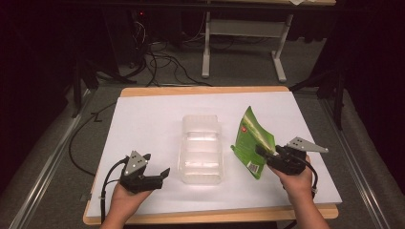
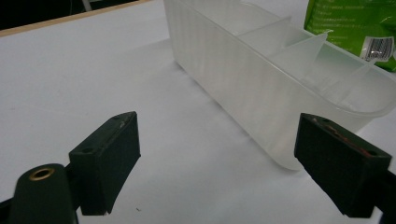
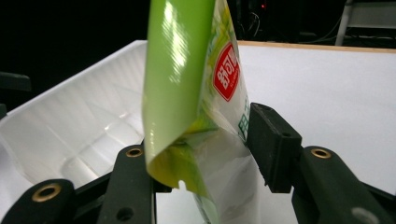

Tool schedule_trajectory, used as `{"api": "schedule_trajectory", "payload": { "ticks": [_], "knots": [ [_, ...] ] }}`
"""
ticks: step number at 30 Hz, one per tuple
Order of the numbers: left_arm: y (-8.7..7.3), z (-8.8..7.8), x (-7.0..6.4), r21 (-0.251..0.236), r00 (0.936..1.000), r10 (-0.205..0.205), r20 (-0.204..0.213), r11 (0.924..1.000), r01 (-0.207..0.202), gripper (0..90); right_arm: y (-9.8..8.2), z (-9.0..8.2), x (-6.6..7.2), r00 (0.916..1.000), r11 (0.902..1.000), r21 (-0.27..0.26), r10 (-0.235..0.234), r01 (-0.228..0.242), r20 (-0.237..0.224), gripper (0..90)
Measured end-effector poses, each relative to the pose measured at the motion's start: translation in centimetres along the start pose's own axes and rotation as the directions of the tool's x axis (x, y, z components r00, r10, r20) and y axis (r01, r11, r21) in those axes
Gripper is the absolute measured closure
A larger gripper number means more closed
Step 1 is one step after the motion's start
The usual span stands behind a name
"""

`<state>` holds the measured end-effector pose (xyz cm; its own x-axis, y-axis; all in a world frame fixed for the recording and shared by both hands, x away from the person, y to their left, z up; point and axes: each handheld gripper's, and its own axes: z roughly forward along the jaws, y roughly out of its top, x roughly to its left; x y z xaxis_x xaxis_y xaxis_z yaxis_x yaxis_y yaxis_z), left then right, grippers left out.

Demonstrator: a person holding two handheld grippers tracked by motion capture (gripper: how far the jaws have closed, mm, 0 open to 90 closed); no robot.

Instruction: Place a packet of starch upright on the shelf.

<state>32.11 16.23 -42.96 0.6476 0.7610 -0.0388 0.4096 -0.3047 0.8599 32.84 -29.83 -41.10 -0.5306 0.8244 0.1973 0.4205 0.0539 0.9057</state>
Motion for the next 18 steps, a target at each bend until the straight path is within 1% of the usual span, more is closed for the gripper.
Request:
{"api": "schedule_trajectory", "payload": {
  "ticks": [3, 4, 9, 13, 16, 18],
  "knots": [
    [0.0, 0.01, -0.03, 0.0, 1.0, 0.001, 0.0, 1.0, -0.001, 14.9, -0.04, 0.19, -0.06, 1.0, 1.0, 0.007, -0.002, 0.002, 0.002, 56.1],
    [0.01, -0.02, -0.02, 0.0, 1.0, 0.002, 0.0, 1.0, -0.002, 14.9, -0.05, 0.21, -0.07, 1.0, 0.9999, 0.012, 0.005, -0.005, 0.004, 55.9],
    [0.03, -0.07, -0.04, -0.005, 1.0, -0.002, -0.005, 1.0, 0.002, 14.9, -0.31, 0.54, -0.25, 0.9999, 0.9994, 0.032, 0.012, -0.012, 0.012, 54.2],
    [0.07, -0.14, -0.02, -0.007, 0.9999, -0.01, -0.004, 0.9999, 0.01, 14.9, -0.34, 0.73, -0.2, 0.9998, 0.9993, 0.035, 0.009, -0.01, 0.02, 53.9],
    [0.02, -0.01, -0.19, -0.004, 0.9999, -0.009, -0.01, 1.0, 0.009, 15.3, -0.42, 0.91, -0.27, 0.9995, 0.9991, 0.038, 0.017, -0.018, 0.025, 53.6],
    [0.05, 0.07, -0.47, -0.007, 0.9998, -0.008, -0.019, 0.9999, 0.008, 16.9, -0.47, 1.04, -0.33, 0.9995, 0.9991, 0.04, 0.014, -0.015, 0.029, 53.5]
  ]
}}
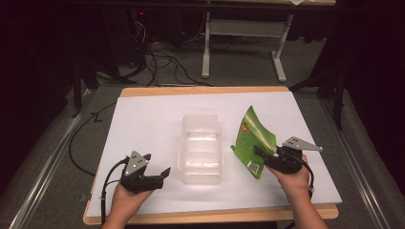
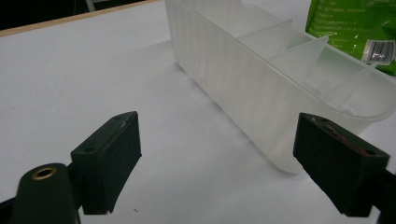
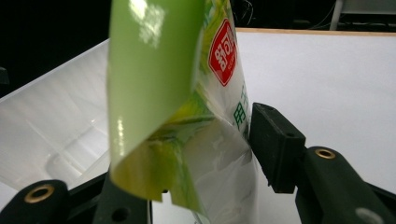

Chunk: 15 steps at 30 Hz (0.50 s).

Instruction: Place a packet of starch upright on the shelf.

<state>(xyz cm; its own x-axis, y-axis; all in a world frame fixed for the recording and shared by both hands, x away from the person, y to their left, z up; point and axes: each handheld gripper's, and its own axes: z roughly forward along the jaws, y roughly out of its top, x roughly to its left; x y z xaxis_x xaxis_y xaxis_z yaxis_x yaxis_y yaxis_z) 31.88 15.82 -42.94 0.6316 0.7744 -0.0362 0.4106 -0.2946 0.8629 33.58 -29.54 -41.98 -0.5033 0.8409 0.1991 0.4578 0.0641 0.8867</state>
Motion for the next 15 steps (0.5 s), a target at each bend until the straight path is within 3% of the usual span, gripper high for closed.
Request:
{"api": "schedule_trajectory", "payload": {
  "ticks": [3, 6, 9, 15],
  "knots": [
    [0.23, -0.23, -0.19, -0.033, 0.9997, -0.024, 0.009, 0.9991, 0.024, 27.9, -0.04, 0.22, 0.08, 1.0, 0.9999, 0.011, -0.001, 0.001, 0.006, 53.3],
    [0.33, -0.46, -0.32, -0.05, 0.9998, -0.02, 0.005, 0.9986, 0.02, 35.1, -0.02, 0.39, 0.24, 0.9999, 0.9998, 0.02, -0.009, 0.009, 0.01, 53.9],
    [0.31, -0.4, -0.28, -0.043, 0.9999, -0.017, 0.003, 0.9989, 0.017, 36.8, 0.09, 0.51, 0.39, 0.9998, 0.9996, 0.028, -0.011, 0.011, 0.013, 56.0],
    [0.2, -0.2, -0.19, -0.031, 1.0, -0.009, -0.001, 0.9995, 0.009, 35.3, 0.48, 0.34, 0.13, 0.9998, 0.9995, 0.032, -0.008, 0.007, 0.021, 75.5]
  ]
}}
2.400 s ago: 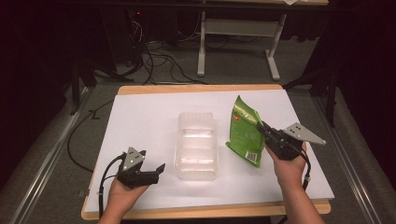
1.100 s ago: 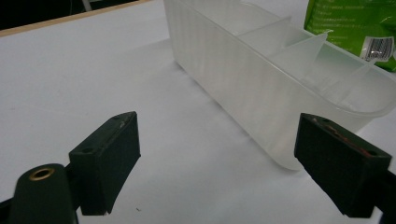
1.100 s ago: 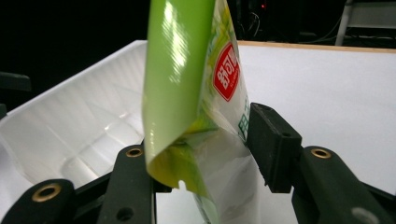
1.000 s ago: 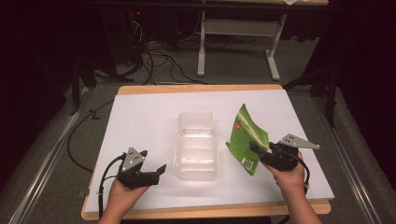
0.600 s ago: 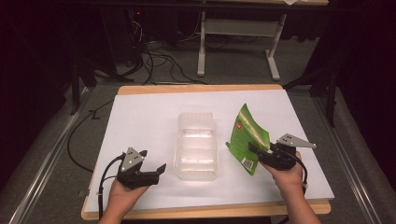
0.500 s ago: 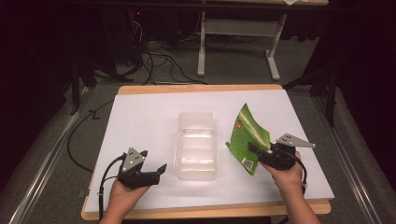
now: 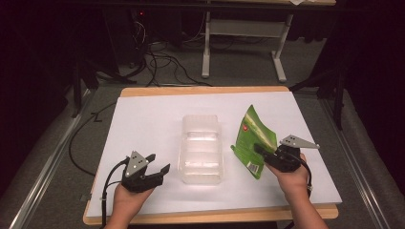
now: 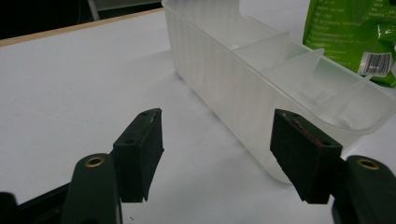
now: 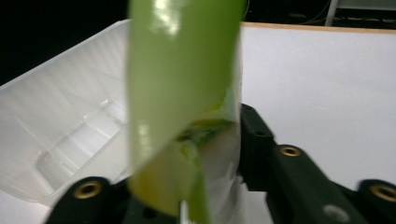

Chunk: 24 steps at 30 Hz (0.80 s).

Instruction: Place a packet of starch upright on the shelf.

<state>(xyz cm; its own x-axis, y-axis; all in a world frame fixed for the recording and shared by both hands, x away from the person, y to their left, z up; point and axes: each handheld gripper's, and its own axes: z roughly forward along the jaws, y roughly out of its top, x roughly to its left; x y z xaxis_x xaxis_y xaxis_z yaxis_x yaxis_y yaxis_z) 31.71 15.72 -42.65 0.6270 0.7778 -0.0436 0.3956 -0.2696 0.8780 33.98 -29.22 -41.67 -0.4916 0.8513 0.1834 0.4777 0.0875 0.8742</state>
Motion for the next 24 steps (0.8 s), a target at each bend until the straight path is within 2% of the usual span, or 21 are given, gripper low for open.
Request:
{"api": "schedule_trajectory", "payload": {
  "ticks": [5, 8, 10, 18, 21, 24],
  "knots": [
    [-0.1, 0.0, 0.0, 0.016, 0.9997, -0.017, -0.019, 0.9997, 0.018, 36.9, 0.3, -0.3, 0.0, 0.9989, 0.9988, -0.008, -0.047, 0.047, -0.002, 79.2],
    [-0.1, 0.2, -0.3, 0.027, 0.9989, -0.024, -0.04, 0.9993, 0.025, 47.1, 0.6, -0.7, 0.4, 0.997, 0.9968, -0.018, -0.078, 0.078, 0.0, 79.6],
    [-0.1, 0.3, -0.7, 0.017, 0.999, -0.036, -0.027, 0.9992, 0.037, 53.1, 0.7, -1.1, 0.6, 0.9965, 0.996, -0.031, -0.084, 0.084, -0.004, 79.7],
    [-0.3, 1.3, -2.0, 0.019, 0.9985, -0.054, 0.012, 0.9984, 0.053, 88.9, 1.6, -2.1, 0.7, 0.9945, 0.9915, -0.09, -0.097, 0.094, -0.038, 79.9],
    [-0.5, 2.0, -2.5, 0.051, 0.9981, -0.058, 0.02, 0.997, 0.057, 90.0, 2.1, -2.4, 0.5, 0.9925, 0.9885, -0.112, -0.109, 0.102, -0.056, 80.3],
    [-0.7, 2.5, -3.0, 0.072, 0.9985, -0.044, 0.033, 0.9966, 0.041, 90.0, 2.6, -2.6, 0.4, 0.9891, 0.9839, -0.134, -0.128, 0.118, -0.072, 82.9]
  ]
}}
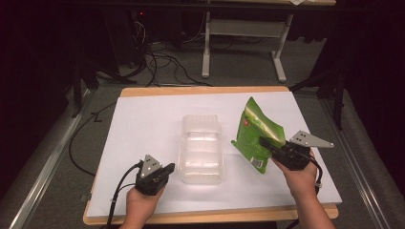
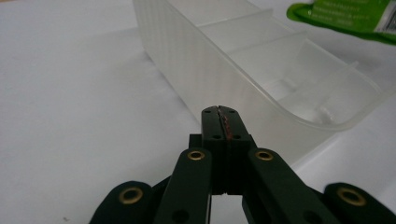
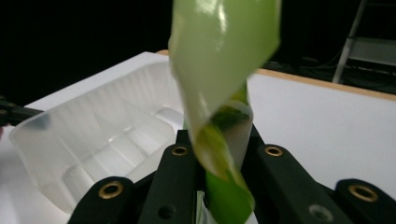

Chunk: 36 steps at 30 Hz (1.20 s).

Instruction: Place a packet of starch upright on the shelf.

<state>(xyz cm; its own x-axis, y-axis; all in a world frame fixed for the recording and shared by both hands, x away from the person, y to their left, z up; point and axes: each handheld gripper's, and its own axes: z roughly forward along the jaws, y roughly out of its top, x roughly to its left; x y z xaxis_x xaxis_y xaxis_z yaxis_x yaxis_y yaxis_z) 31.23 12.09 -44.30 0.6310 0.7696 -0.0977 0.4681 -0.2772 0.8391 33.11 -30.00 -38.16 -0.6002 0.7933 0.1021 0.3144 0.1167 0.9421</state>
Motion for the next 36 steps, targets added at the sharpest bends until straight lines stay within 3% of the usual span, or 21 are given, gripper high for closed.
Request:
{"api": "schedule_trajectory", "payload": {
  "ticks": [3, 9, 16, 19, 20, 22, 26, 29, 32, 36],
  "knots": [
    [-0.1, 0.3, -0.6, 0.013, 0.9998, 0.018, 0.006, 0.9997, -0.018, 90.0, 0.6, 0.0, 0.0, 0.9997, 0.9998, -0.011, -0.015, 0.015, -0.02, 83.0],
    [-0.2, 0.5, -1.1, 0.018, 0.9996, 0.016, 0.023, 0.9997, -0.016, 90.0, 1.5, 0.6, -0.1, 0.9977, 0.9994, -0.025, -0.023, 0.022, -0.063, 83.0],
    [-0.3, 0.5, -1.3, 0.02, 0.9974, 0.015, 0.071, 0.9997, -0.016, 90.0, 3.0, 1.7, 0.0, 0.9889, 0.998, -0.038, -0.055, 0.05, -0.138, 82.9],
    [-0.3, 0.5, -1.4, 0.014, 0.9982, 0.01, 0.059, 0.9999, -0.011, 90.0, 3.5, 2.3, 0.2, 0.9853, 0.9973, -0.037, -0.069, 0.063, -0.156, 82.9],
    [-0.2, 0.5, -1.2, 0.012, 0.9982, 0.001, 0.059, 0.9999, -0.002, 86.0, 3.7, 2.5, 0.3, 0.9836, 0.9974, -0.035, -0.069, 0.064, -0.167, 82.9],
    [-0.1, 0.2, -0.8, -0.006, 0.999, -0.009, 0.045, 0.9999, 0.01, 73.2, 4.5, 3.5, 0.6, 0.9769, 0.9964, -0.03, -0.084, 0.08, -0.196, 82.9],
    [0.2, -0.7, 0.3, -0.038, 0.9993, -0.036, 0.007, 0.9986, 0.037, 66.2, 5.2, 4.5, 1.0, 0.9684, 0.9956, -0.023, -0.093, 0.091, -0.231, 82.9],
    [0.2, -1.3, 1.2, -0.057, 0.9986, -0.05, -0.017, 0.9972, 0.049, 62.8, 5.6, 5.7, 1.4, 0.9582, 0.9951, -0.018, -0.099, 0.098, -0.269, 82.9],
    [0.3, -1.9, 2.2, -0.08, 0.9956, -0.089, -0.027, 0.993, 0.087, 61.9, 6.0, 6.9, 1.6, 0.9477, 0.9941, -0.015, -0.107, 0.107, -0.301, 82.9],
    [0.2, -2.7, 3.3, -0.106, 0.9909, -0.128, -0.04, 0.9867, 0.123, 61.6, 6.5, 8.1, 2.0, 0.9278, 0.9922, -0.019, -0.122, 0.123, -0.352, 82.9]
  ]
}}
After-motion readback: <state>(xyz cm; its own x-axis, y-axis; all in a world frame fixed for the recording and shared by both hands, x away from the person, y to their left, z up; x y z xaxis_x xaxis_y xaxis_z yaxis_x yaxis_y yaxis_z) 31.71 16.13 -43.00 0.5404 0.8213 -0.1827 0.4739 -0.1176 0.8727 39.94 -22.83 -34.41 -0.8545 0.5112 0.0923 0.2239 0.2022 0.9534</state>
